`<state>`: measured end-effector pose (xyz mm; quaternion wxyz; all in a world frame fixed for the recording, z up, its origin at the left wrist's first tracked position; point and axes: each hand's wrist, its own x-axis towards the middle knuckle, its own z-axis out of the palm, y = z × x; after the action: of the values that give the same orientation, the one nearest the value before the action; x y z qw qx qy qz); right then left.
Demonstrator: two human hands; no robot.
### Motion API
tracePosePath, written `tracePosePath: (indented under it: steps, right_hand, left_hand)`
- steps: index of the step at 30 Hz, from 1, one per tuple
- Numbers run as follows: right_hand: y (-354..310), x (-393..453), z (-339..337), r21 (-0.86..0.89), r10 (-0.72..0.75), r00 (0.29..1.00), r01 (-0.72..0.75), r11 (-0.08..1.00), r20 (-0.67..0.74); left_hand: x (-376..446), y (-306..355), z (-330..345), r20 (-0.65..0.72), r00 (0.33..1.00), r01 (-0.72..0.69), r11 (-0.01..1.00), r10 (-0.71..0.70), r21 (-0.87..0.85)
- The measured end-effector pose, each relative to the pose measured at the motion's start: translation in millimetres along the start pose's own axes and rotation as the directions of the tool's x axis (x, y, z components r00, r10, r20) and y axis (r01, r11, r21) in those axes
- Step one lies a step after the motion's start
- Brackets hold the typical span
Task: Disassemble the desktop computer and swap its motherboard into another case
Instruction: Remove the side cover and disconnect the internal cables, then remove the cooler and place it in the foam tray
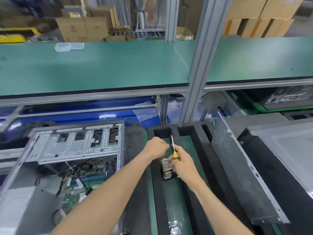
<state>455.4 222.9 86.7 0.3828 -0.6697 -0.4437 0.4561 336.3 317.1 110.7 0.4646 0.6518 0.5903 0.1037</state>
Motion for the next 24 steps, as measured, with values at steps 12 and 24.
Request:
tracePosePath:
  steps: [12, 24]
  right_hand:
    - [-80.7, -50.2, 91.9, -0.005, -0.211, 0.965, 0.215, 0.977, 0.155]
    - [-93.0, -80.8, 142.2, -0.191, -0.254, 0.956, 0.279, 0.941, 0.144]
  left_hand:
    - [-92.0, -61.6, -120.6, -0.172, 0.981, -0.147, 0.912, 0.086, -0.383]
    - [-138.1, -142.3, -163.2, -0.197, 0.98, -0.094, 0.833, -0.018, -0.546]
